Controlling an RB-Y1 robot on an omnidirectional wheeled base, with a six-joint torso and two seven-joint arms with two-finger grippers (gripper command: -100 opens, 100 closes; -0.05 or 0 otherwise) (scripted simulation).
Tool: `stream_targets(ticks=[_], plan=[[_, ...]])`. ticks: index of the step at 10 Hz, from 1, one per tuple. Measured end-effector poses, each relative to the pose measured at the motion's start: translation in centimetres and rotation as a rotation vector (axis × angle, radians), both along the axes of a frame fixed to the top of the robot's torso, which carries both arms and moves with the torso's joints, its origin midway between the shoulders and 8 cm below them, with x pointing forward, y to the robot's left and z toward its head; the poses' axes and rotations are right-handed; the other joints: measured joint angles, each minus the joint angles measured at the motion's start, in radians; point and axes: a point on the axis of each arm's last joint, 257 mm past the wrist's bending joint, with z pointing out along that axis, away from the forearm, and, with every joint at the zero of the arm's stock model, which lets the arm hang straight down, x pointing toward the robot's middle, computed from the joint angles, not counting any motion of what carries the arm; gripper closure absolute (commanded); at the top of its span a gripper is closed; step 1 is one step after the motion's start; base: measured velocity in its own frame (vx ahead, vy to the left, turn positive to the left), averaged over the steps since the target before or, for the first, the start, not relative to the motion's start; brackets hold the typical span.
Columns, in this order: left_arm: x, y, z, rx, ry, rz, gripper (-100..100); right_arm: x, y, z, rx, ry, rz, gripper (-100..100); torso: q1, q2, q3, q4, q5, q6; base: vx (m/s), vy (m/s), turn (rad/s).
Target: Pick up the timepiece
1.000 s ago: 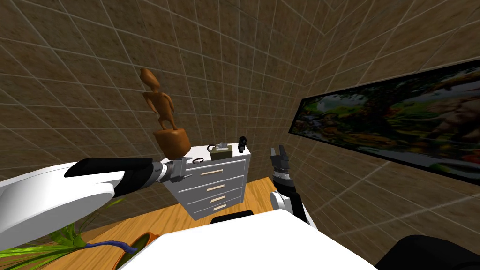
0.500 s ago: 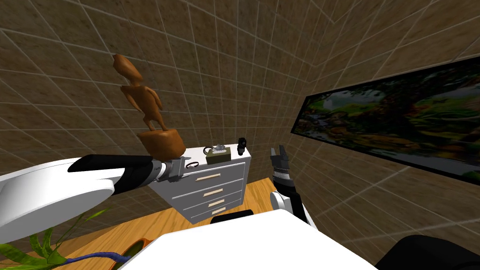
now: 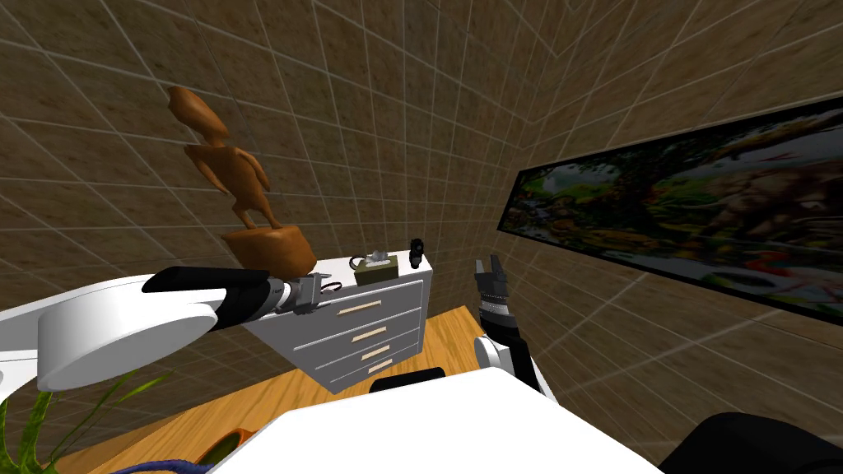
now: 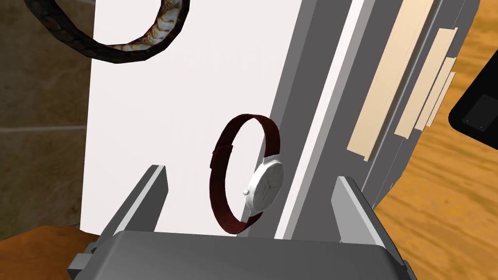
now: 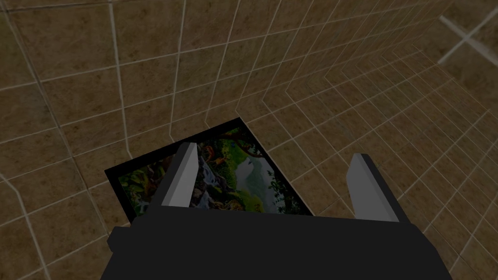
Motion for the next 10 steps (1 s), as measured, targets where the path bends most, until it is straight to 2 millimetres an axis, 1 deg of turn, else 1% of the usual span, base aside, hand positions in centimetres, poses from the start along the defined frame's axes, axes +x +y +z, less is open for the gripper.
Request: stream_targets(ticks=[3,4,8,9,10], plan=[[0.9,1.8,-0.4,0.001,-0.001,0.033,-100,0.0,0.0,0.0,0.000,0.000,0.000,0,0.000,0.000,0.000,0.000,0.000,0.000,-0.041,-0.016,-0.075],[0.9,1.8,-0.4,0.002,-0.001,0.034,100,0.0,0.0,0.0,0.000,0.000,0.000,0,0.001,-0.002,-0.001,0.000,0.000,-0.001,0.000,0.000,0.000],[0.9,1.9,-0.5,0.001,0.001,0.034,100,0.0,0.0,0.0,0.000,0.000,0.000,0,0.002,-0.003,-0.001,0.000,0.000,0.000,0.000,0.000,0.000],[0.9,1.9,-0.5,0.001,0.001,0.035,0,0.0,0.0,0.0,0.000,0.000,0.000,0,0.002,-0.003,-0.001,0.000,0.000,0.000,0.000,0.000,0.000],[0.9,1.9,-0.5,0.001,0.001,0.035,100,0.0,0.0,0.0,0.000,0.000,0.000,0,0.002,-0.003,-0.001,0.000,0.000,0.000,0.034,0.017,0.122]])
